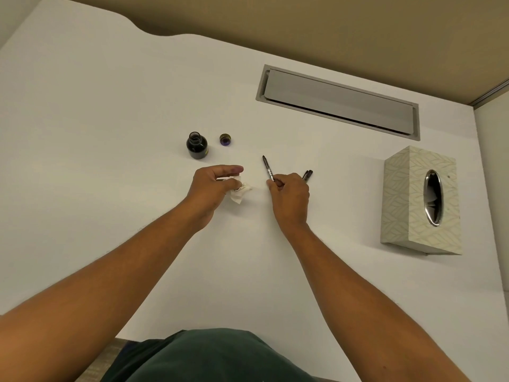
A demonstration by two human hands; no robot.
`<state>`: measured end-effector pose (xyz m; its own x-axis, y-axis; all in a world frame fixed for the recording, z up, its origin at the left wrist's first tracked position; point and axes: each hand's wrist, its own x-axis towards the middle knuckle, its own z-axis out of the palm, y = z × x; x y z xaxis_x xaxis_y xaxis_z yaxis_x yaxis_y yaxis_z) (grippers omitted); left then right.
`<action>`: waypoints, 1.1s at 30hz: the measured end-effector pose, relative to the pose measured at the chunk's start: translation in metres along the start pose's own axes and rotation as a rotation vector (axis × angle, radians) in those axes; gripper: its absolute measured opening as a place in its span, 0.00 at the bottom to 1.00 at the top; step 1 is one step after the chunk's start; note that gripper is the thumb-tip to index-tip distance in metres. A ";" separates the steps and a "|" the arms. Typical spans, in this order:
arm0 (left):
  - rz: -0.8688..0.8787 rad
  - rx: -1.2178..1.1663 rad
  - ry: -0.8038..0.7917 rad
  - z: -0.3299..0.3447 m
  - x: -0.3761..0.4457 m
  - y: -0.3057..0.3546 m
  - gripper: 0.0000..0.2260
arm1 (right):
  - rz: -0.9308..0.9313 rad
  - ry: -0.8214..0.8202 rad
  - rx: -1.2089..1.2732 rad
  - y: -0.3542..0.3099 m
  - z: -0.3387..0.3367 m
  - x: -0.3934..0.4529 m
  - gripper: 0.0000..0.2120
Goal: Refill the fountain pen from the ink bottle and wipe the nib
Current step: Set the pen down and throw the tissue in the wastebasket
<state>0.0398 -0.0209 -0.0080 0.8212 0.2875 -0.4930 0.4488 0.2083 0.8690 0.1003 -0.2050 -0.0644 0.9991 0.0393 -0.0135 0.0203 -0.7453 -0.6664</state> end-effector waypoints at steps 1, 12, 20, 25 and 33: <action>-0.001 -0.001 0.001 0.000 0.000 0.000 0.15 | 0.004 -0.001 0.000 0.000 0.000 0.000 0.06; 0.015 0.011 0.009 -0.002 -0.009 0.003 0.15 | 0.039 -0.012 0.019 -0.003 -0.006 -0.005 0.08; 0.058 0.013 0.039 -0.007 -0.026 0.010 0.14 | -0.022 0.057 0.202 -0.017 -0.020 -0.027 0.08; 0.127 0.031 0.079 -0.013 -0.044 0.014 0.14 | 0.026 -0.197 0.496 -0.060 -0.032 -0.053 0.12; 0.235 -0.023 0.227 -0.057 -0.079 0.005 0.15 | 0.079 -0.631 0.795 -0.106 -0.020 -0.076 0.14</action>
<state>-0.0432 0.0103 0.0327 0.8005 0.5309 -0.2782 0.2462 0.1319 0.9602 0.0226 -0.1424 0.0222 0.7904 0.5242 -0.3169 -0.3049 -0.1120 -0.9458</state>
